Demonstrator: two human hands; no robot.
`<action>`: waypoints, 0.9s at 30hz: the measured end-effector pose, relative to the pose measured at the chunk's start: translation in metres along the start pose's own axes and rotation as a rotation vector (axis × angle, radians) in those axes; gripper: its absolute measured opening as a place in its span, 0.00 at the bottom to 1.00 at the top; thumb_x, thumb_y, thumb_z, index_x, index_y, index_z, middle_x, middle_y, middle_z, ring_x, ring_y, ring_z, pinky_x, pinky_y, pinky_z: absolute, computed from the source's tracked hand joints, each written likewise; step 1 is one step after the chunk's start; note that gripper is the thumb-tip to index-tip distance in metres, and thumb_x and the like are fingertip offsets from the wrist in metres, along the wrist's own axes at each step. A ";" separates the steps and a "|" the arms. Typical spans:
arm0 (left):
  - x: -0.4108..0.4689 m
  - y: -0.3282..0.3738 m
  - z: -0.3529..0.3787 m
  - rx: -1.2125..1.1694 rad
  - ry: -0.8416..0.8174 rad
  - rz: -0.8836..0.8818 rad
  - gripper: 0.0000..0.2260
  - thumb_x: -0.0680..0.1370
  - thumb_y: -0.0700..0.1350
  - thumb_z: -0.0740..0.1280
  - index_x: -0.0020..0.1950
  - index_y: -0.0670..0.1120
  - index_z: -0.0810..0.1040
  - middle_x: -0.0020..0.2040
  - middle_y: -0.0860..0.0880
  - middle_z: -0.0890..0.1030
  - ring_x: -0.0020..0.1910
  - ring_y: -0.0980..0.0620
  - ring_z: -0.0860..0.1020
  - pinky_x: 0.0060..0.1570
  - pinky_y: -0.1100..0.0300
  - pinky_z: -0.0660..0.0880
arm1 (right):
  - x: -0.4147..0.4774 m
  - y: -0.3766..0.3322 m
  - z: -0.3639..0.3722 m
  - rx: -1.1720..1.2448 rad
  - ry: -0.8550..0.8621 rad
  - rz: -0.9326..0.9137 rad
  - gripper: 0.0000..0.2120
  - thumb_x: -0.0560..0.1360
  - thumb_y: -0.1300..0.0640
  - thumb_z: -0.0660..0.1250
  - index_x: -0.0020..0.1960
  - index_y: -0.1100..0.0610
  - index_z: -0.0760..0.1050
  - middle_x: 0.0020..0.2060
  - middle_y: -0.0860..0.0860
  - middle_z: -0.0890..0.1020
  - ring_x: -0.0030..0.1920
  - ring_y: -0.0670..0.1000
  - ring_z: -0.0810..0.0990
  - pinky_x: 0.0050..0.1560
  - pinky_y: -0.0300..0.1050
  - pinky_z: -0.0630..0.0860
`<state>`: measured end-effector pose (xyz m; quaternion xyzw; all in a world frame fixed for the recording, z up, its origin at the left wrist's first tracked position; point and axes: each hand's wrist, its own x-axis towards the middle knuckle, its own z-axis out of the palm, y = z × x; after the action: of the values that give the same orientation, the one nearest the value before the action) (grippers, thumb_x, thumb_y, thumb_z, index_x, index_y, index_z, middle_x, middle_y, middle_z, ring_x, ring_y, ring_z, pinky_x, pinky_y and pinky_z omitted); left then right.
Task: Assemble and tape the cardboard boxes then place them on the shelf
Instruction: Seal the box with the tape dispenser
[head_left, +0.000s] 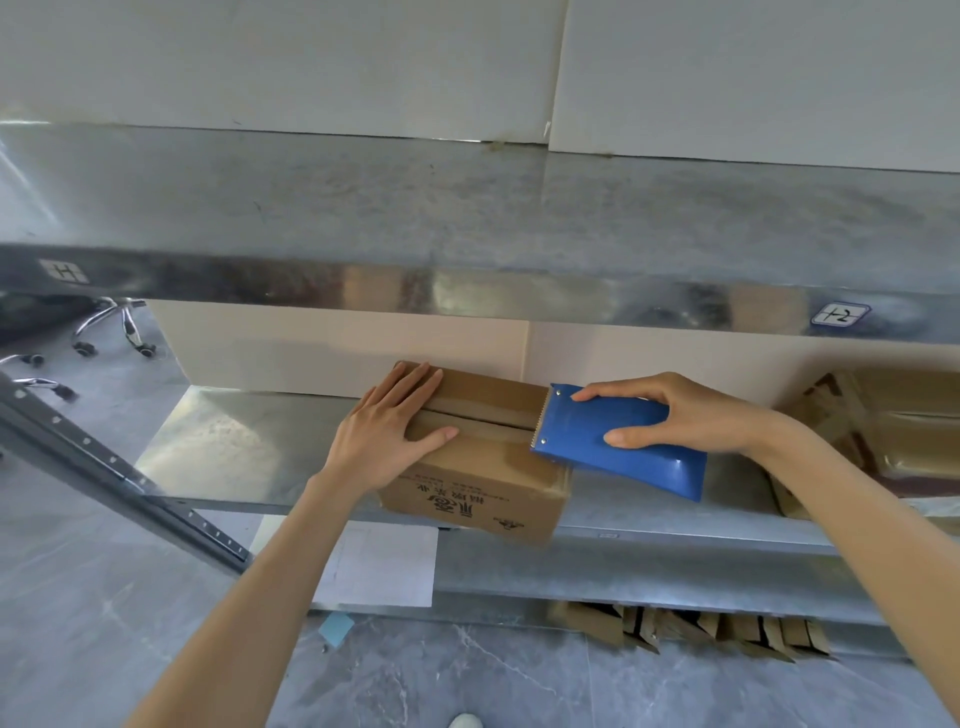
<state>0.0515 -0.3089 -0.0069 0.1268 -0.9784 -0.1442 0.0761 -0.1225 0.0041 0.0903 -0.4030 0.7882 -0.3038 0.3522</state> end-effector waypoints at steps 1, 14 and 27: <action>0.000 0.000 0.000 0.000 0.002 -0.002 0.37 0.73 0.76 0.48 0.80 0.63 0.51 0.80 0.64 0.51 0.79 0.62 0.46 0.74 0.52 0.60 | -0.002 0.003 -0.001 0.001 -0.004 -0.002 0.22 0.71 0.42 0.72 0.64 0.31 0.73 0.64 0.27 0.72 0.64 0.33 0.72 0.63 0.37 0.70; 0.000 0.005 0.001 -0.064 0.057 -0.035 0.35 0.72 0.74 0.53 0.77 0.63 0.60 0.78 0.66 0.57 0.78 0.63 0.50 0.70 0.50 0.69 | -0.052 0.046 -0.018 0.086 0.099 0.070 0.22 0.69 0.44 0.74 0.62 0.34 0.76 0.63 0.29 0.75 0.62 0.33 0.74 0.60 0.35 0.71; 0.000 0.005 0.002 -0.073 0.052 -0.030 0.36 0.72 0.74 0.53 0.78 0.63 0.60 0.78 0.66 0.57 0.78 0.64 0.49 0.69 0.50 0.70 | -0.045 0.052 -0.019 0.024 0.076 0.092 0.21 0.71 0.48 0.75 0.59 0.30 0.77 0.61 0.26 0.73 0.59 0.30 0.74 0.53 0.26 0.71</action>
<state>0.0497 -0.3044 -0.0071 0.1421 -0.9683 -0.1774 0.1039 -0.1399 0.0717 0.0758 -0.3503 0.8151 -0.3116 0.3404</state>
